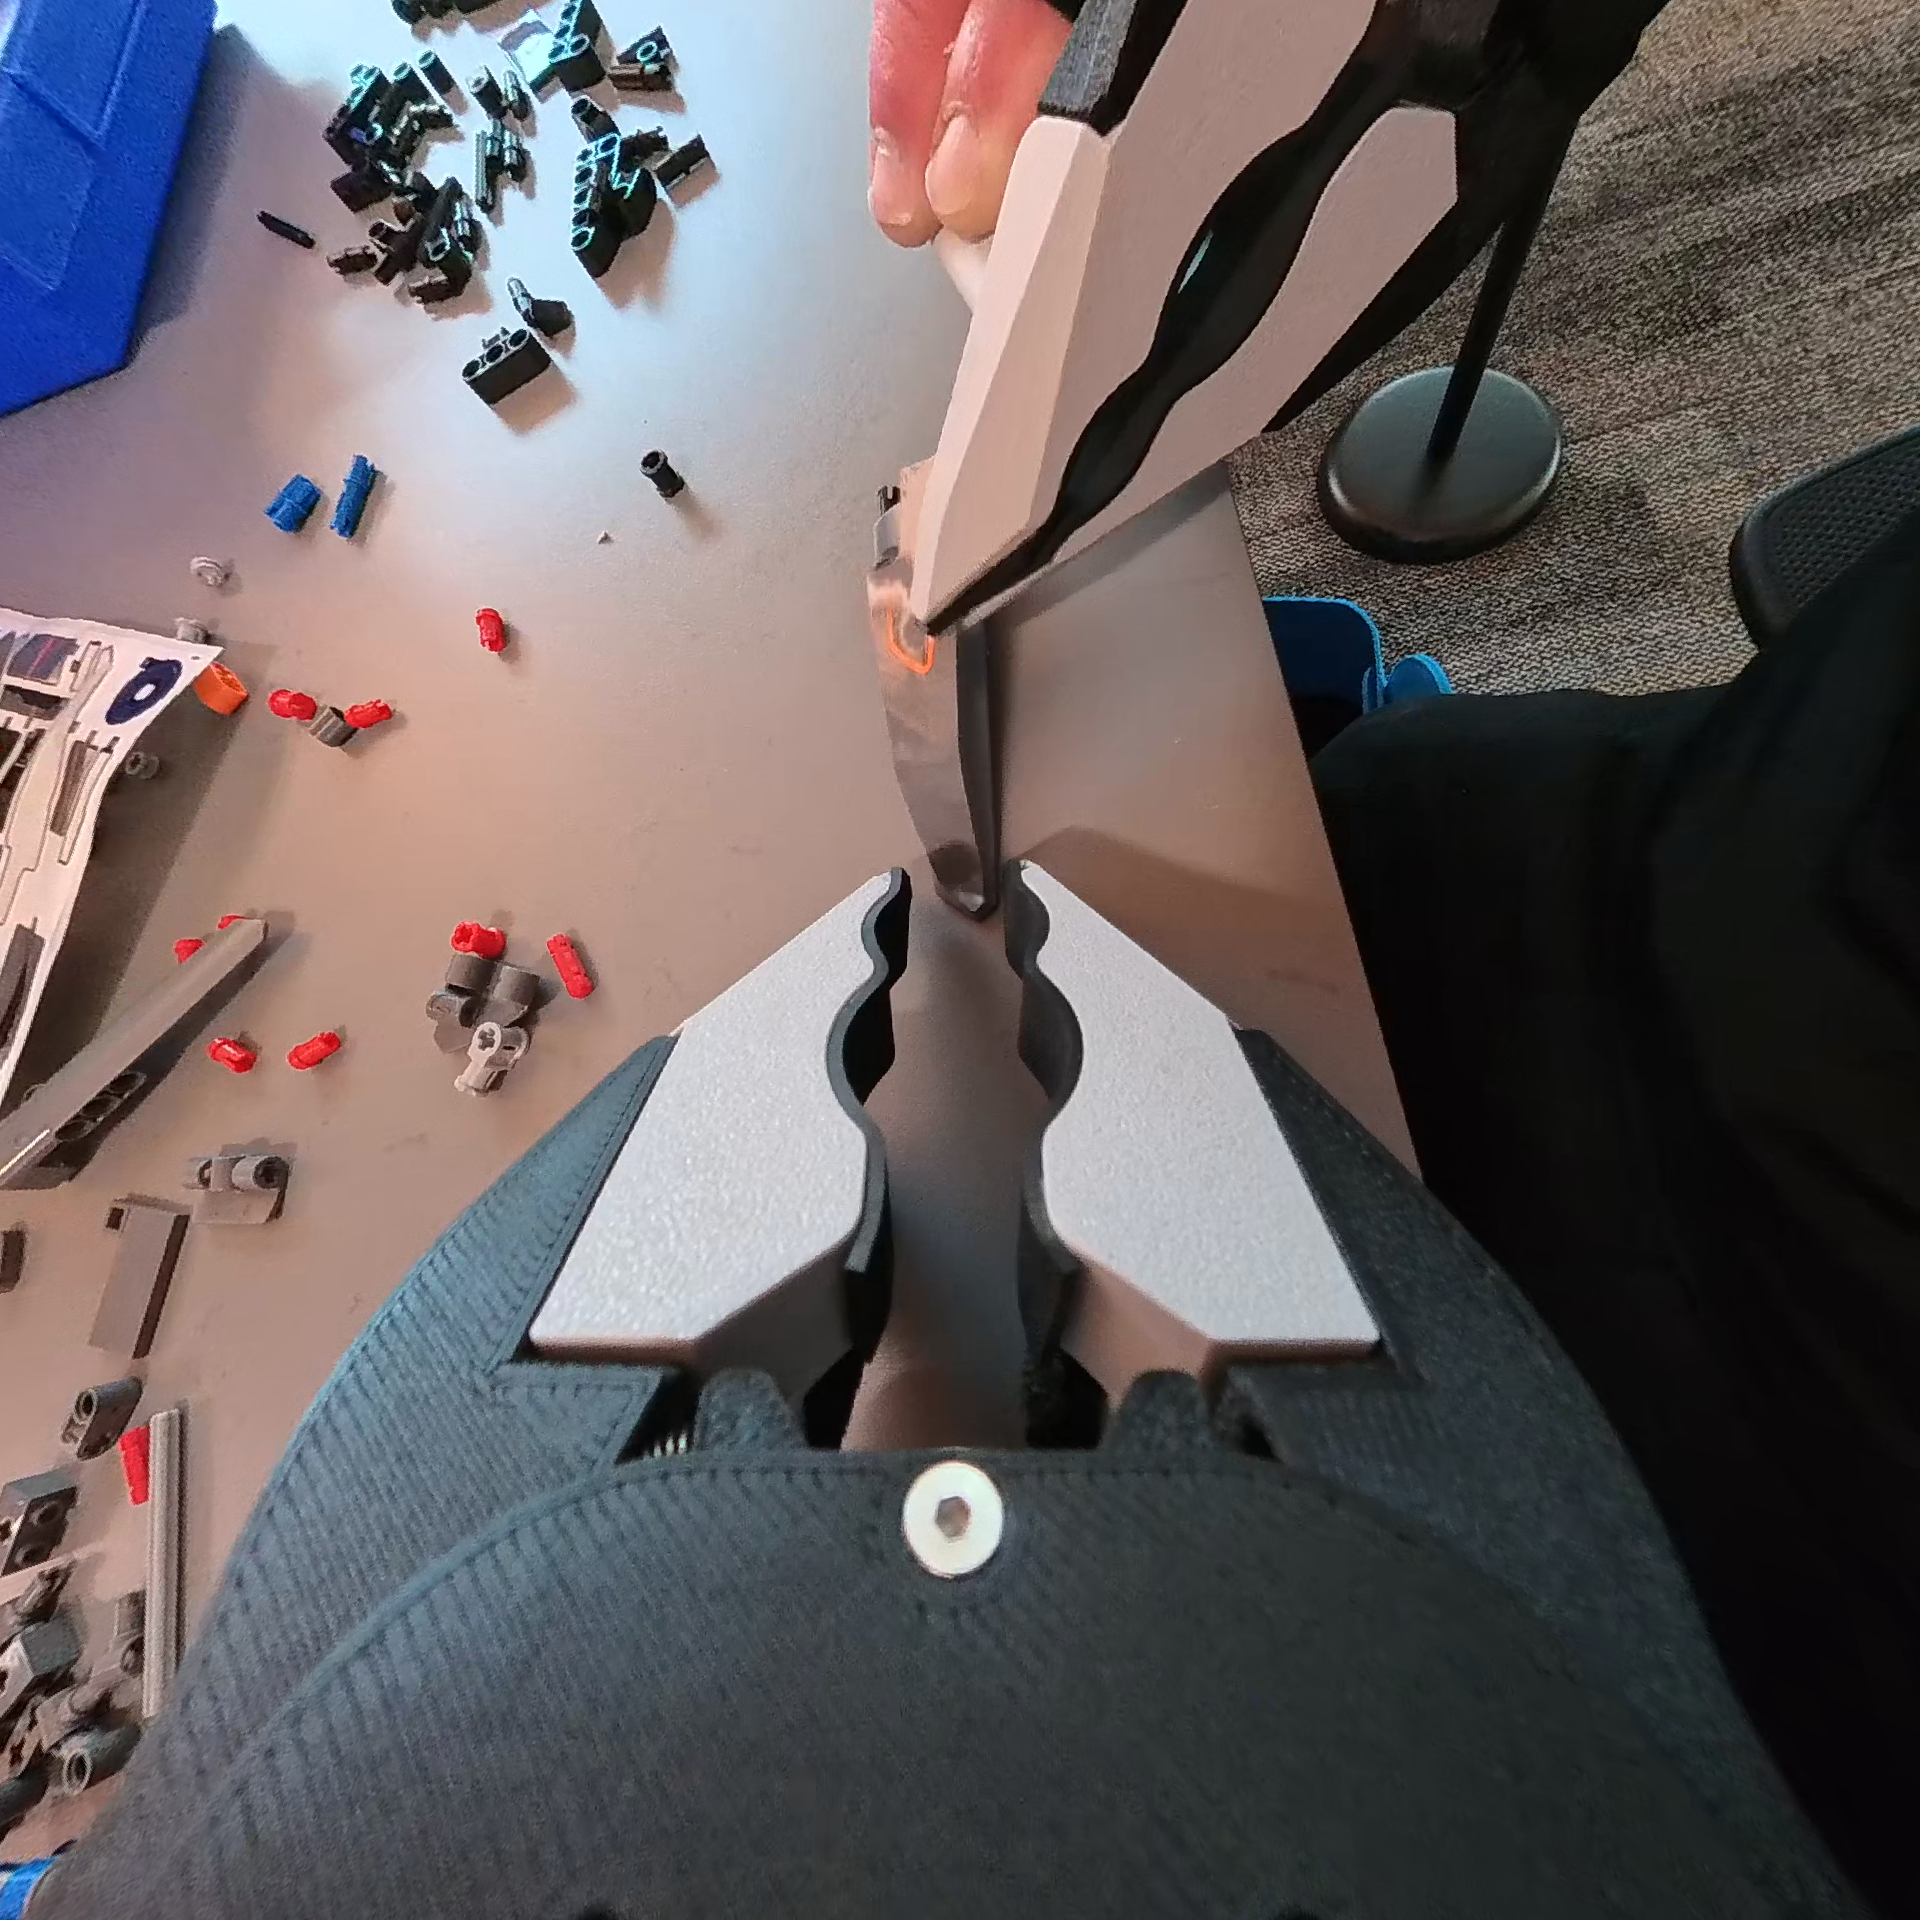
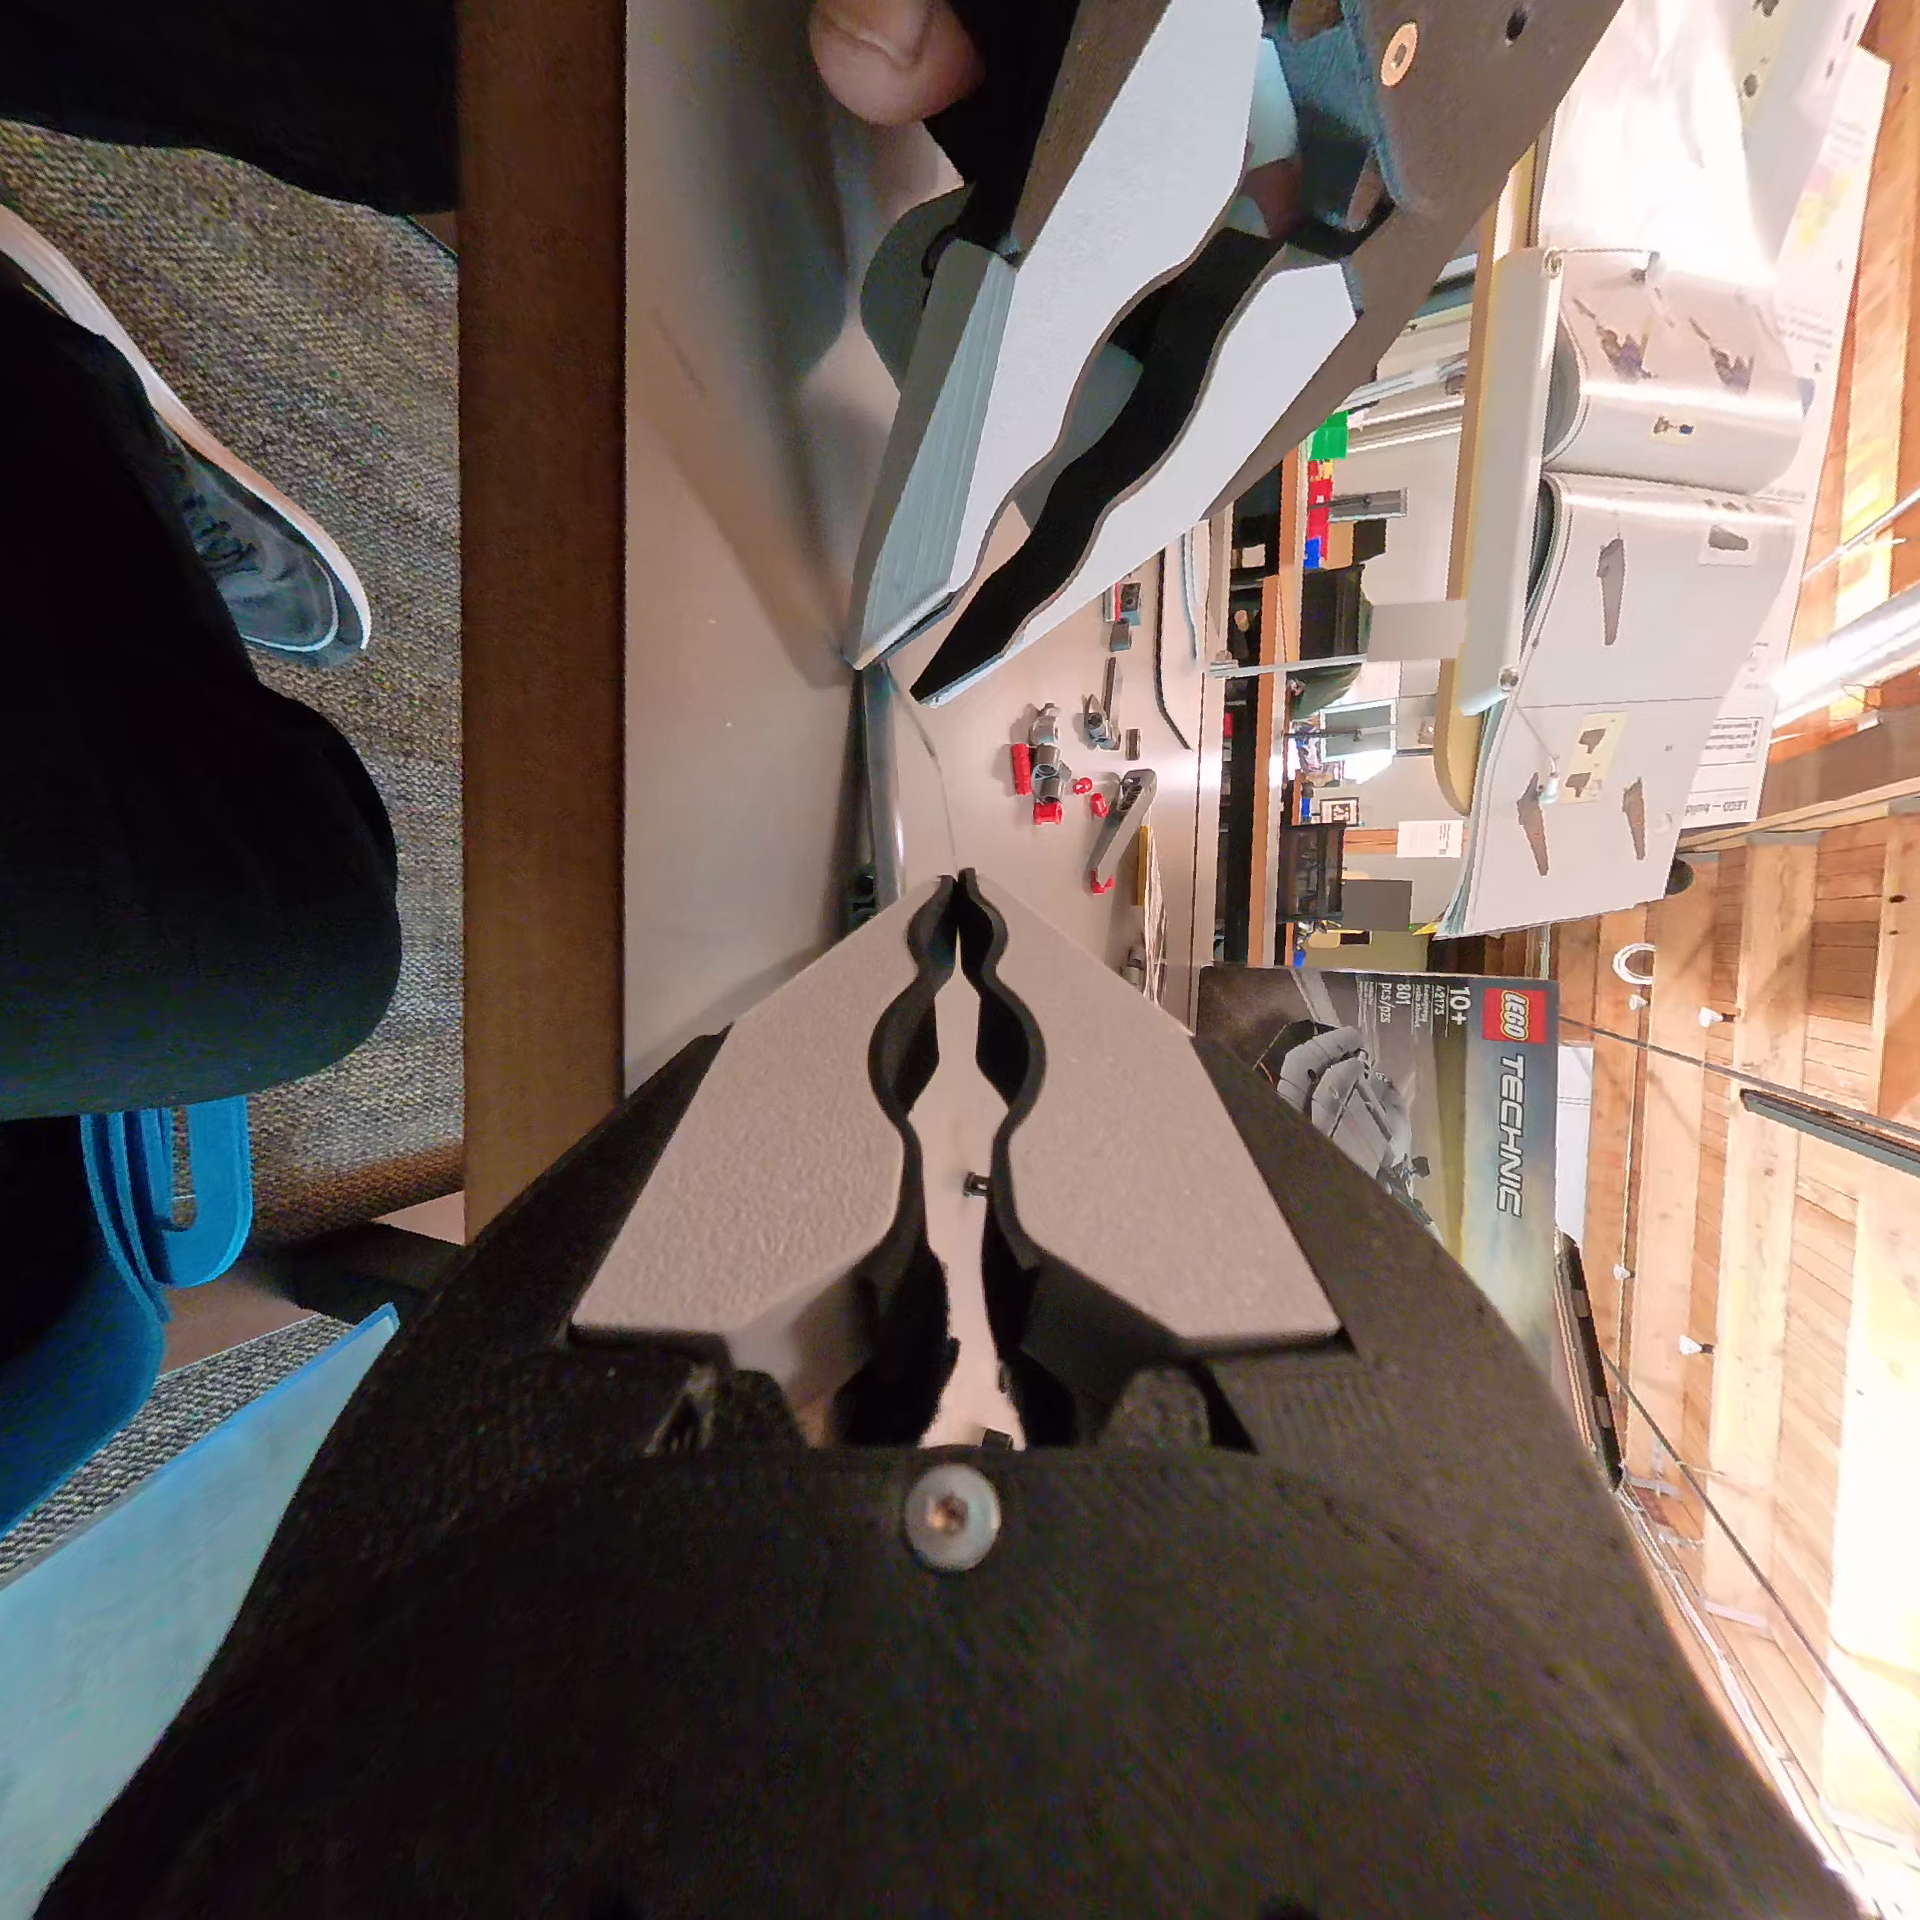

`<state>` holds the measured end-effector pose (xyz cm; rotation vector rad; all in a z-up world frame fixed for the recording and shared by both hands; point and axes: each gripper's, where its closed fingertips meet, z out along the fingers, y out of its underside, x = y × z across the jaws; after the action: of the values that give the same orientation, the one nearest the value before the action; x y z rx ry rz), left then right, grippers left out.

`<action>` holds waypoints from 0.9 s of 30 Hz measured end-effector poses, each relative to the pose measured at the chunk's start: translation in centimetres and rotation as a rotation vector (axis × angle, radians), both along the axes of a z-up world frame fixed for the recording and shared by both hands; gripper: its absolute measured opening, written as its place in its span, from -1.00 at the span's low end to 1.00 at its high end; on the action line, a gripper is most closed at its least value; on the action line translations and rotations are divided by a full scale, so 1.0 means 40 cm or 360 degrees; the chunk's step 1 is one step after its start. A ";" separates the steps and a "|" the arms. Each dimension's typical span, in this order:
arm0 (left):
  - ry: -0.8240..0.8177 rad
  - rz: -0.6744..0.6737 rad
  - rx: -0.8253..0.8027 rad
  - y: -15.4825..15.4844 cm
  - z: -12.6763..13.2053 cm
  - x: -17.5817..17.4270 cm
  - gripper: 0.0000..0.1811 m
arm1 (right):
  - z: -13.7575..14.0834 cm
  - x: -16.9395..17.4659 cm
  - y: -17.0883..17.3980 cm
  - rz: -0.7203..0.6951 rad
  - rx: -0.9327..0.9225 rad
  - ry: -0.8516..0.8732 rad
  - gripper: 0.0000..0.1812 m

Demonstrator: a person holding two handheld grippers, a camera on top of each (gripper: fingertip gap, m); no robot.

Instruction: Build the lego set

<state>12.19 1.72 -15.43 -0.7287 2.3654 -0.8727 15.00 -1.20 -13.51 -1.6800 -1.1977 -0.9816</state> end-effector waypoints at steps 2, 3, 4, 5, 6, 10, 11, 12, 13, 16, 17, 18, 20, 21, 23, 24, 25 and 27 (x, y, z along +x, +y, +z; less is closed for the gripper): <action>-0.0001 -0.0001 0.0001 0.000 0.000 0.000 -0.83 | -0.001 0.000 0.001 -0.0001 -0.0003 -0.0003 -1.00; -0.0001 -0.0001 0.0001 0.000 0.000 0.000 -0.83 | -0.001 -0.001 0.001 0.0001 -0.0002 -0.0002 -1.00; -0.0001 -0.0001 0.0001 0.000 0.000 0.000 -0.83 | -0.001 -0.001 0.001 0.0001 -0.0003 -0.0001 -1.00; -0.0001 -0.0001 0.0001 0.000 0.000 0.000 -0.83 | -0.002 -0.001 0.001 0.0000 -0.0004 -0.0002 -1.00; -0.0002 0.0000 0.0002 0.000 0.000 0.000 -0.83 | -0.001 -0.001 0.000 0.0000 -0.0003 -0.0001 -1.00; -0.0011 0.0003 0.0007 0.000 0.000 0.001 -0.83 | -0.004 -0.003 0.000 0.0000 -0.0007 0.0001 -1.00; -0.0014 0.0004 0.0009 0.000 0.001 0.001 -0.83 | -0.005 -0.003 -0.001 0.0000 -0.0008 0.0002 -1.00; -0.0019 0.0005 0.0012 0.000 0.001 0.001 -0.82 | -0.006 -0.003 -0.001 -0.0002 -0.0010 0.0001 -1.00; -0.0023 0.0004 0.0016 0.000 0.001 0.001 -0.82 | -0.006 -0.003 -0.001 -0.0002 -0.0011 0.0001 -1.00; -0.0035 0.0005 0.0024 0.000 0.001 0.002 -0.82 | -0.007 -0.004 -0.001 -0.0001 -0.0012 0.0000 -1.00; -0.0038 0.0006 0.0026 0.000 0.002 0.002 -0.82 | -0.007 -0.004 -0.001 0.0001 -0.0012 0.0001 -1.00; -0.0042 0.0004 0.0029 0.000 0.002 0.001 -0.82 | -0.007 -0.005 -0.001 0.0002 -0.0013 0.0000 -1.00; -0.0051 0.0006 0.0035 0.000 0.002 0.002 -0.81 | -0.009 -0.005 0.000 0.0001 -0.0016 -0.0001 -1.00; -0.0061 0.0004 0.0041 -0.001 0.003 0.002 -0.81 | -0.009 -0.005 0.000 0.0001 -0.0017 -0.0001 -1.00; -0.0095 -0.0018 0.0062 -0.004 0.005 0.000 -0.80 | -0.011 -0.005 0.000 0.0000 -0.0019 0.0000 -1.00; -0.0120 -0.0032 0.0076 -0.007 0.006 -0.001 -0.79 | -0.011 -0.005 0.000 0.0000 -0.0020 0.0001 -1.00; -0.0140 -0.0041 0.0091 -0.008 0.007 -0.002 -0.78 | -0.012 -0.005 0.000 0.0000 -0.0020 0.0002 -1.00; -0.0173 -0.0074 0.0109 -0.013 0.008 -0.008 -0.77 | -0.012 -0.005 0.000 0.0000 -0.0020 0.0002 -1.00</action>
<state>11.86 1.20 -15.10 -0.5865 2.3113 -0.8246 14.79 -1.19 -13.99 -1.6898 -1.2056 -0.9748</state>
